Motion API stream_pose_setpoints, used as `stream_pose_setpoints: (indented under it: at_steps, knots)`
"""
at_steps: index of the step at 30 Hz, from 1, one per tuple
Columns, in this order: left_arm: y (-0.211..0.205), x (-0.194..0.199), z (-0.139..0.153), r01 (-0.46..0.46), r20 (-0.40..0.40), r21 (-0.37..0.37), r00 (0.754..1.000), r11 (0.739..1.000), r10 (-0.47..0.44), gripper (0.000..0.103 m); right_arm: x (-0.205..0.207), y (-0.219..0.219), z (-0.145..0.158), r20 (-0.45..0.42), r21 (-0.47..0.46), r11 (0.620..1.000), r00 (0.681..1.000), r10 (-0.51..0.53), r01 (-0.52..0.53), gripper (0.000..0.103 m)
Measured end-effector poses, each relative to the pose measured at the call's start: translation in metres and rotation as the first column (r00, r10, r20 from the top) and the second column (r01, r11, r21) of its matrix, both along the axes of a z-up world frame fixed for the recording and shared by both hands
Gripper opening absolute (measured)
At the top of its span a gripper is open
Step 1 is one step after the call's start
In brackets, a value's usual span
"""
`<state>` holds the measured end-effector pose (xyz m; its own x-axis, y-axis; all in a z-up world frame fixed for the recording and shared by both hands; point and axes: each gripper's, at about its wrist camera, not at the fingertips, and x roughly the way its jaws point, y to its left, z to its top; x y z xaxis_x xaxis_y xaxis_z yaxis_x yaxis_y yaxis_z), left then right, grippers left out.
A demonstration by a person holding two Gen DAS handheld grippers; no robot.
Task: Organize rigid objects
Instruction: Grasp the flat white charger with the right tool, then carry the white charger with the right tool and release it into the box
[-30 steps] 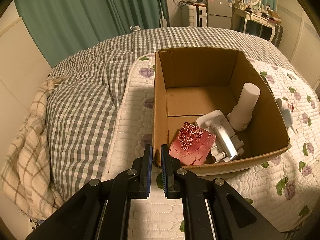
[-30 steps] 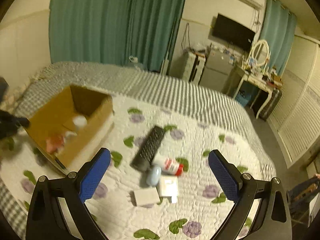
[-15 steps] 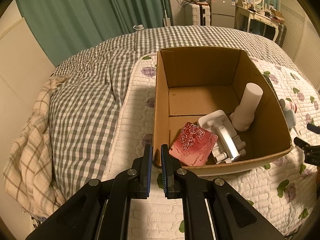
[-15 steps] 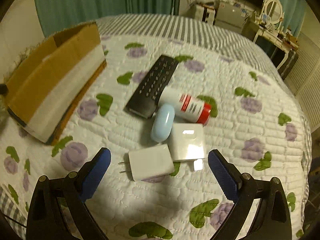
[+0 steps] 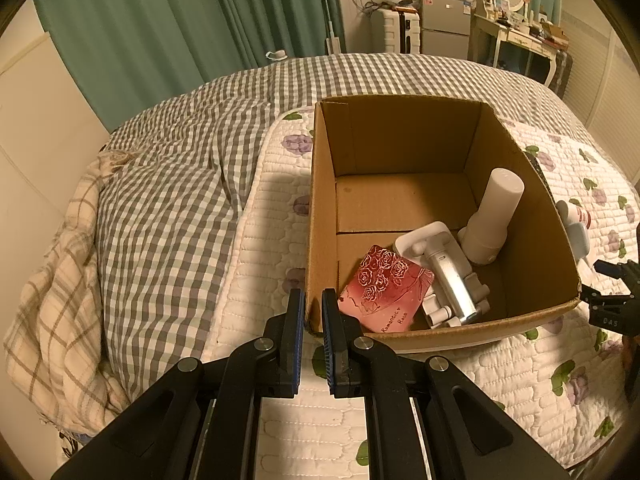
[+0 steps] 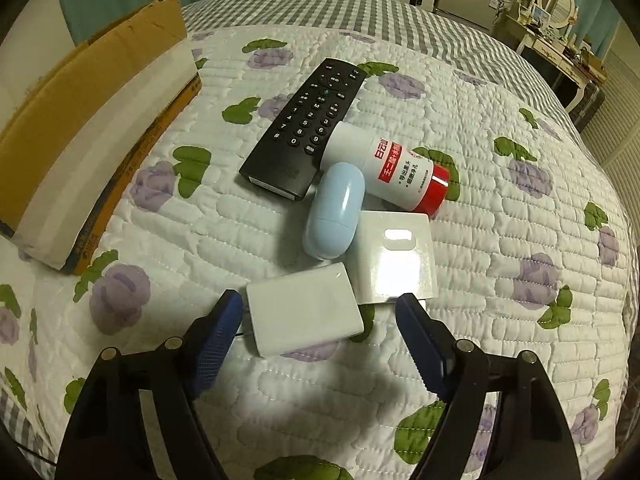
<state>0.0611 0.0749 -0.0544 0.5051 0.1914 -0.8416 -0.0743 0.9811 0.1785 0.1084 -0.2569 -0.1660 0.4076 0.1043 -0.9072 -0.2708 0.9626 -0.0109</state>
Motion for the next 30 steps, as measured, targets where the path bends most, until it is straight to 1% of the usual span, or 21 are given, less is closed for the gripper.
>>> stream_pose_setpoints:
  at_steps: [5,6,8,9,10,13,16,22,30]
  knots:
    - [-0.001,0.000,0.000,0.000,0.000,-0.001,1.000,1.000,0.000,0.009,0.003,-0.001,-0.002,-0.003,-0.013,1.000,1.000,-0.014,0.013,0.079]
    - [-0.001,0.000,0.000,0.001,0.000,0.000,1.000,1.000,-0.001,0.009,0.004,0.000,-0.002,-0.003,-0.017,1.000,1.000,-0.012,0.012,0.077]
    - [-0.001,0.000,0.000,0.000,0.001,-0.001,1.000,1.000,0.000,0.009,0.002,0.000,-0.001,0.002,-0.015,1.000,1.000,-0.005,0.005,0.070]
    - [0.000,0.000,0.000,0.001,0.001,0.000,1.000,1.000,-0.001,0.009,0.000,0.002,0.000,0.006,-0.013,1.000,1.000,0.002,-0.002,0.062]
    - [0.000,0.001,0.000,0.001,0.001,0.000,1.000,1.000,-0.001,0.009,-0.003,0.004,0.002,0.011,-0.008,1.000,1.000,0.014,-0.014,0.055]
    - [-0.001,0.001,0.000,0.002,0.002,-0.002,1.000,1.000,-0.002,0.009,-0.007,0.008,0.003,0.020,-0.023,0.999,0.999,0.031,-0.031,0.055]
    - [-0.001,0.001,0.000,0.003,0.002,-0.002,1.000,1.000,-0.003,0.009,-0.006,0.005,0.004,0.015,-0.005,1.000,1.000,0.023,-0.023,0.055]
    - [-0.001,0.001,0.001,0.007,0.004,-0.017,1.000,1.000,-0.007,0.009,-0.010,0.004,0.013,0.045,0.002,1.000,0.999,0.014,-0.014,0.054]
    - [0.001,0.000,0.001,0.018,0.003,-0.023,1.000,1.000,-0.018,0.009,-0.021,0.012,0.058,0.131,0.010,0.999,0.990,0.046,-0.047,0.054]
